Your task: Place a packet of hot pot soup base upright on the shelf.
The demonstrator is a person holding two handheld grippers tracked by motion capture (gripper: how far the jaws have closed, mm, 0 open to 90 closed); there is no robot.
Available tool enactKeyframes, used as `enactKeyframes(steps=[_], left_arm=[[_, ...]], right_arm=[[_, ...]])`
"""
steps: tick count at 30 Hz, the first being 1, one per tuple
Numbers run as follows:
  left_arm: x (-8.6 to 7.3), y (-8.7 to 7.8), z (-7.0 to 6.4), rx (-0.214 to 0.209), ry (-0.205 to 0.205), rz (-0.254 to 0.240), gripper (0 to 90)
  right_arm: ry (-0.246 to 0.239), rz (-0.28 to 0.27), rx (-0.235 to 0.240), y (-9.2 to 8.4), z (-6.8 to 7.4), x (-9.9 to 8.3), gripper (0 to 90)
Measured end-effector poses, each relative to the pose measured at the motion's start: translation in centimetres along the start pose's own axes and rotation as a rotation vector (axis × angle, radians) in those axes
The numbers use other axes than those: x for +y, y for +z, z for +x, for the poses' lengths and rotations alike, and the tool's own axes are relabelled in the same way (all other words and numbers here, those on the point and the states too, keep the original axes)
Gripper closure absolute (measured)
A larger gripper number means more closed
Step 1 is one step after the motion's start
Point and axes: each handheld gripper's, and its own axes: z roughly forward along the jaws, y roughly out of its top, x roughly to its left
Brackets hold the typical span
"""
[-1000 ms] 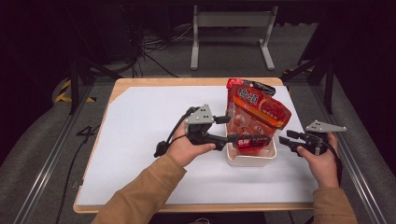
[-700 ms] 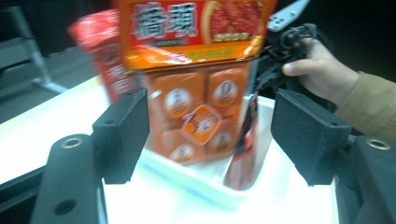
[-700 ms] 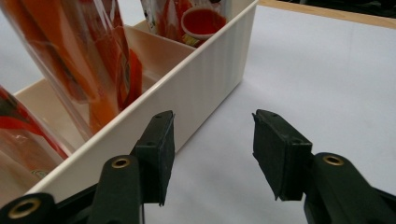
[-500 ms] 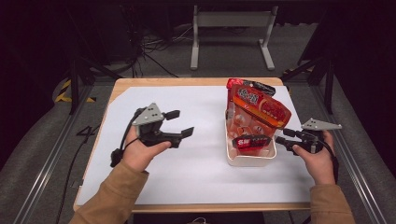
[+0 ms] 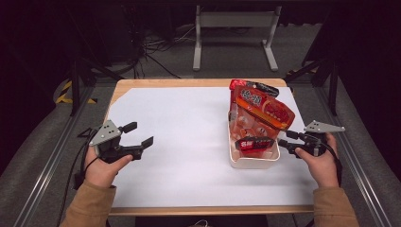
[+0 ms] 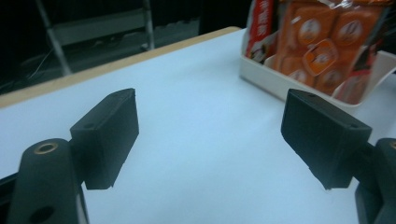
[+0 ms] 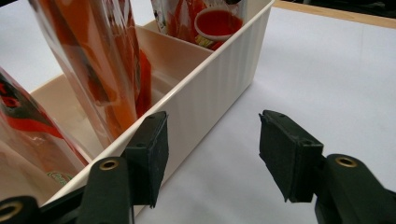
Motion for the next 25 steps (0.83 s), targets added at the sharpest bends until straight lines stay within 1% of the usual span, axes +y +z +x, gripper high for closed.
enactKeyframes(steps=[2,4,5,6,7,8,10,12,13,14,15,16,17,18,19,20,22,25], left_arm=[[-0.8,-0.1,0.6,0.023,-0.008,0.013,19.6],[-1.9,0.1,1.5,0.034,-0.027,0.036,19.1],[-1.9,0.1,1.5,0.034,-0.027,0.036,19.0],[-2.3,0.2,1.8,0.036,-0.028,0.045,19.0],[-3.1,0.4,2.6,0.054,-0.032,0.070,18.7],[-3.1,0.4,2.6,0.054,-0.032,0.070,18.6],[-4.2,0.6,3.5,0.064,-0.062,0.092,18.1],[-4.5,0.6,3.8,0.064,-0.069,0.101,17.6],[-5.1,0.7,4.3,0.055,-0.079,0.116,17.3],[-5.5,0.7,4.6,0.041,-0.094,0.119,17.0],[-5.5,0.7,4.6,0.041,-0.094,0.119,16.9],[-6.2,0.8,5.3,0.020,-0.138,0.126,16.6],[-6.5,0.7,5.6,0.030,-0.150,0.132,16.1],[-6.5,0.7,5.6,0.030,-0.150,0.132,16.0],[-6.6,0.6,5.8,0.039,-0.147,0.134,16.0],[-6.6,0.6,5.9,0.048,-0.153,0.128,15.9],[-6.5,0.3,5.9,0.053,-0.159,0.099,15.7],[-6.5,0.3,5.9,0.064,-0.157,0.094,15.7]], right_arm=[[-0.007,0.003,-0.002,0.0,0.0,0.0,42.2],[-0.005,0.005,-0.002,0.1,0.0,-0.1,41.5],[-0.005,0.005,-0.002,0.1,0.0,-0.1,41.5],[-0.002,0.007,-0.005,0.0,-0.1,-0.2,41.4],[0.000,0.005,-0.009,0.0,-0.3,-0.4,41.4],[0.000,0.005,-0.009,0.0,-0.3,-0.4,41.4],[0.006,0.006,-0.016,-0.1,-0.4,-0.7,41.3],[0.004,0.009,-0.022,0.0,-0.5,-0.8,41.2],[0.005,0.009,-0.023,0.0,-0.5,-0.9,41.2],[0.004,0.010,-0.026,0.0,-0.5,-0.9,41.2],[0.004,0.010,-0.028,0.0,-0.5,-0.9,41.2],[0.002,0.009,-0.028,-0.1,-0.5,-0.9,41.2],[0.001,0.006,-0.029,-0.1,-0.4,-0.9,41.1],[0.001,0.006,-0.029,-0.1,-0.4,-0.9,41.1],[0.003,0.002,-0.033,-0.1,-0.4,-0.9,41.0],[0.002,0.002,-0.034,-0.1,-0.4,-0.9,40.9],[0.003,0.003,-0.038,0.0,-0.4,-1.0,40.6],[0.003,0.004,-0.041,0.3,-0.4,-1.1,40.1]])
